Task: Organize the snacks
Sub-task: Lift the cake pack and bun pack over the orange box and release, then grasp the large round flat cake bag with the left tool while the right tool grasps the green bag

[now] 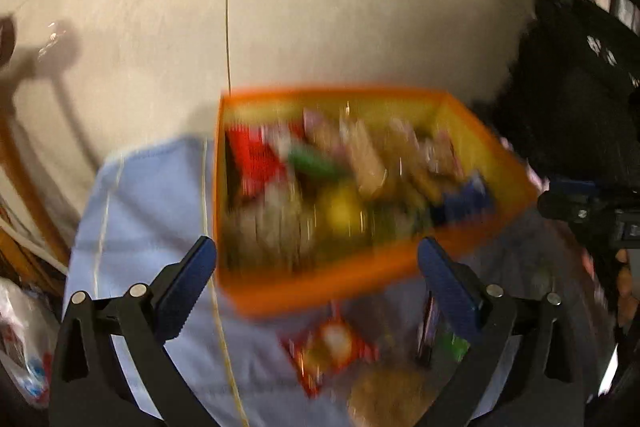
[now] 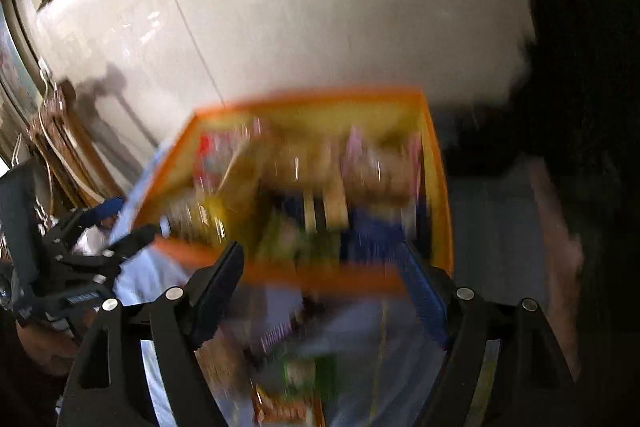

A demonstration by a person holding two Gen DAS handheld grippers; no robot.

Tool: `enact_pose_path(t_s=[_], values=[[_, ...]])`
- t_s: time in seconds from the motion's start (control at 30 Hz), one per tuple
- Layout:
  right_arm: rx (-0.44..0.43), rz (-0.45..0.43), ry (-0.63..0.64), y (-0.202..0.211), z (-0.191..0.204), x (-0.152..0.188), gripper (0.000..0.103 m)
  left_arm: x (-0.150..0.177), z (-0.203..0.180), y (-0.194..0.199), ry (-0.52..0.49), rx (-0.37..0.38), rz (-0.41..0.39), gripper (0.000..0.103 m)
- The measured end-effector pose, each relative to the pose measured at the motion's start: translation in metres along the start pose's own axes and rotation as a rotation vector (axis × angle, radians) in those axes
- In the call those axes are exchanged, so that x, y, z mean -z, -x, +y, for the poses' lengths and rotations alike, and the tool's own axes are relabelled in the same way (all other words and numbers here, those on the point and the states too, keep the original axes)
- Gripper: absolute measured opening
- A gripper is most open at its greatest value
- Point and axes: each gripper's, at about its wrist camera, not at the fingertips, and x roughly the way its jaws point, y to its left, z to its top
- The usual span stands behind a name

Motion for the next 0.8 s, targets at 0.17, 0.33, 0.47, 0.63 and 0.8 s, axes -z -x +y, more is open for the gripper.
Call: enact_pose_path(t_s=[0.17, 0.33, 0.47, 0.63, 0.8], values=[[0.017, 0.126, 0.020, -0.024, 0.002, 0.070, 0.079, 0.079, -0.017, 0.004, -0.058, -0.022, 0.086, 0.099], [0.031, 0.171, 0.040, -0.035, 0.012, 0.093, 0.079, 0.114, -0.041, -0.002, -0.037, -0.065, 0.128, 0.099], [0.016, 0.146, 0.066, -0.029, 0.025, 0.080, 0.079, 0.114, -0.063, -0.005, -0.057, -0.066, 0.109, 0.099], [0.028, 0.160, 0.079, -0.037, 0.026, 0.070, 0.079, 0.114, -0.082, -0.025, -0.098, -0.073, 0.122, 0.099], [0.033, 0.224, 0.110, -0.064, 0.025, 0.075, 0.078, 0.124, -0.076, -0.045, -0.081, -0.126, 0.164, 0.099]])
